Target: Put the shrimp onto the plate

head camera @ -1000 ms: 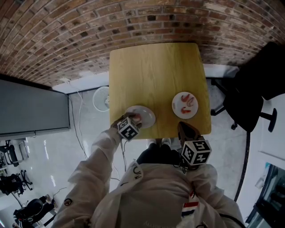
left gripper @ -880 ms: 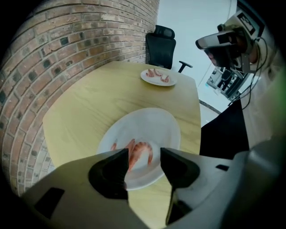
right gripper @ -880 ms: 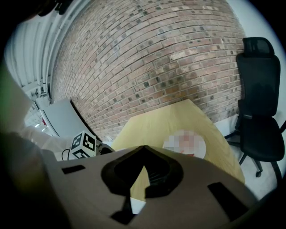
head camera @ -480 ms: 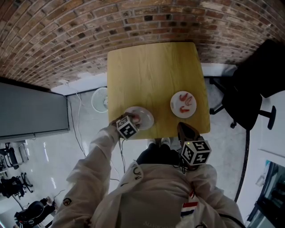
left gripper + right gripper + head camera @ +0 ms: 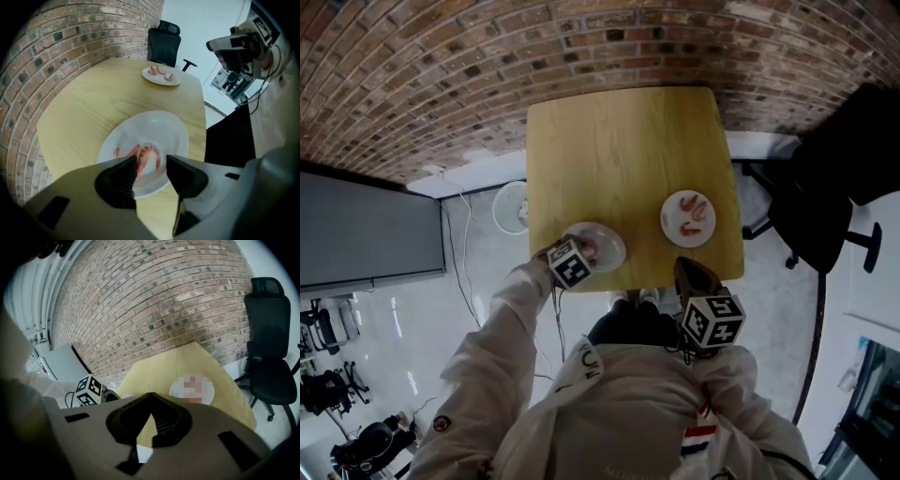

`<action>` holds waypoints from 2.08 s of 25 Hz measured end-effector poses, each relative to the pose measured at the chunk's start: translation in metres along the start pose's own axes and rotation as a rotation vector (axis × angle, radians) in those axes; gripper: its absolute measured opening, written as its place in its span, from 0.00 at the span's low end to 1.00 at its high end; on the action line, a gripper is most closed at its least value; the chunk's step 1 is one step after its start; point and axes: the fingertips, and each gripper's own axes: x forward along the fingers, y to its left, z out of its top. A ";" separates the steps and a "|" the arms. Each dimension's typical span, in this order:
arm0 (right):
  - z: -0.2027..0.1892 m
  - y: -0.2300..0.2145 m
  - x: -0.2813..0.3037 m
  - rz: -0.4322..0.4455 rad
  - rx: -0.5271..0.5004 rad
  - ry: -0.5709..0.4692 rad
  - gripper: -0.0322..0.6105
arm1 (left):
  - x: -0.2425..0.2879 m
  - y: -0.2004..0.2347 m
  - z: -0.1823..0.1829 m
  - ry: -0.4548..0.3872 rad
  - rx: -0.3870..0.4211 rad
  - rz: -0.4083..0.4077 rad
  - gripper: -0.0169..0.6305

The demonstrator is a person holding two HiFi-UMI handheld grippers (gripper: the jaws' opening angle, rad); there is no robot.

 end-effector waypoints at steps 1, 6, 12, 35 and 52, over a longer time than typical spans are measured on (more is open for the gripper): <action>0.000 0.000 0.000 0.000 0.001 0.000 0.09 | 0.000 0.000 0.000 0.003 -0.002 0.000 0.34; -0.001 0.001 0.000 -0.002 0.003 0.001 0.09 | 0.001 0.000 -0.001 -0.005 -0.026 -0.013 0.33; -0.003 0.001 0.001 -0.007 0.010 0.002 0.09 | 0.003 -0.001 0.000 -0.003 -0.046 -0.035 0.33; -0.003 -0.001 -0.002 -0.022 0.022 -0.007 0.09 | 0.002 0.001 -0.002 0.016 -0.081 -0.066 0.32; -0.003 -0.004 0.001 -0.021 0.031 -0.003 0.09 | 0.004 0.003 -0.011 0.045 -0.186 -0.087 0.32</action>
